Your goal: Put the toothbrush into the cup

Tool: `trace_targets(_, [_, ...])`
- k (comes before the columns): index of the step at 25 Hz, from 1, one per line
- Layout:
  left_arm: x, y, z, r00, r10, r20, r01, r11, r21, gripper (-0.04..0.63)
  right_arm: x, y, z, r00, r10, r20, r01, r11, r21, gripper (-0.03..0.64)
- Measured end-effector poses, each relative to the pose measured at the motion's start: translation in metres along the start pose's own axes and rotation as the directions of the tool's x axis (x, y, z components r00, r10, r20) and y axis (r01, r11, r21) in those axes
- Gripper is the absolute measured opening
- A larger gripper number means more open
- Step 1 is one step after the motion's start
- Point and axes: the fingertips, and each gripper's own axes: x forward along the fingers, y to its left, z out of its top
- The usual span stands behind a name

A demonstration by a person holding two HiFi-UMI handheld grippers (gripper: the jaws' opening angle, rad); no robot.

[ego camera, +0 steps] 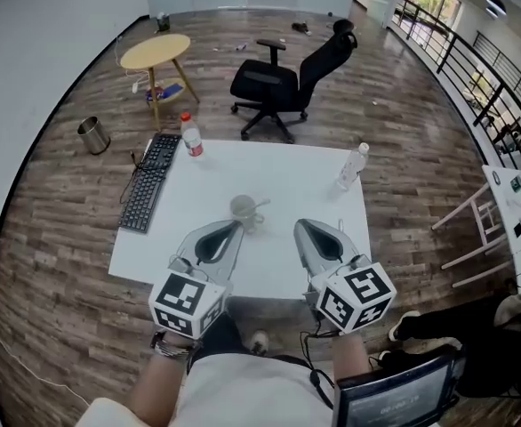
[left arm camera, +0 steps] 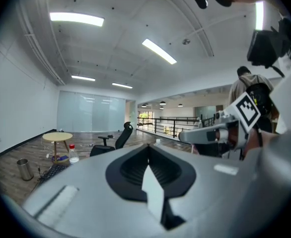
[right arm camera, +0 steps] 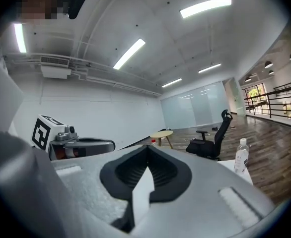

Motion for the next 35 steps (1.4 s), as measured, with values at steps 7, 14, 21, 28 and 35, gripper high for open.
trace_targets(7, [-0.008,0.000,0.008,1.000,0.014,0.007,-0.014,1.000,0.014,0.009,-0.006,0.009,0.025,0.997,0.028,0.068,-0.027,0.999,-0.017,0.003])
trace_targets(14, [-0.002,0.006,0.014,1.000,-0.003,0.021,0.002,0.999,0.037,0.008,0.002,0.012,0.024,0.999,0.022,0.050,-0.020,0.999,-0.049,0.003])
trace_targets(21, [0.002,0.024,0.024,0.999,-0.021,0.037,0.020,0.999,0.038,0.008,0.022,0.016,0.044,0.998,0.007,0.068,0.001,0.994,-0.106,0.003])
trace_targets(28, [-0.004,0.062,0.051,0.995,0.007,0.103,-0.010,0.999,0.033,0.008,0.042,0.016,0.080,0.994,0.001,0.109,0.018,0.985,-0.172,0.003])
trace_targets(35, [-0.010,0.094,0.064,0.988,0.082,0.130,-0.101,0.985,0.141,0.008,0.045,0.016,0.100,0.986,-0.039,0.164,0.071,0.979,-0.193,0.003])
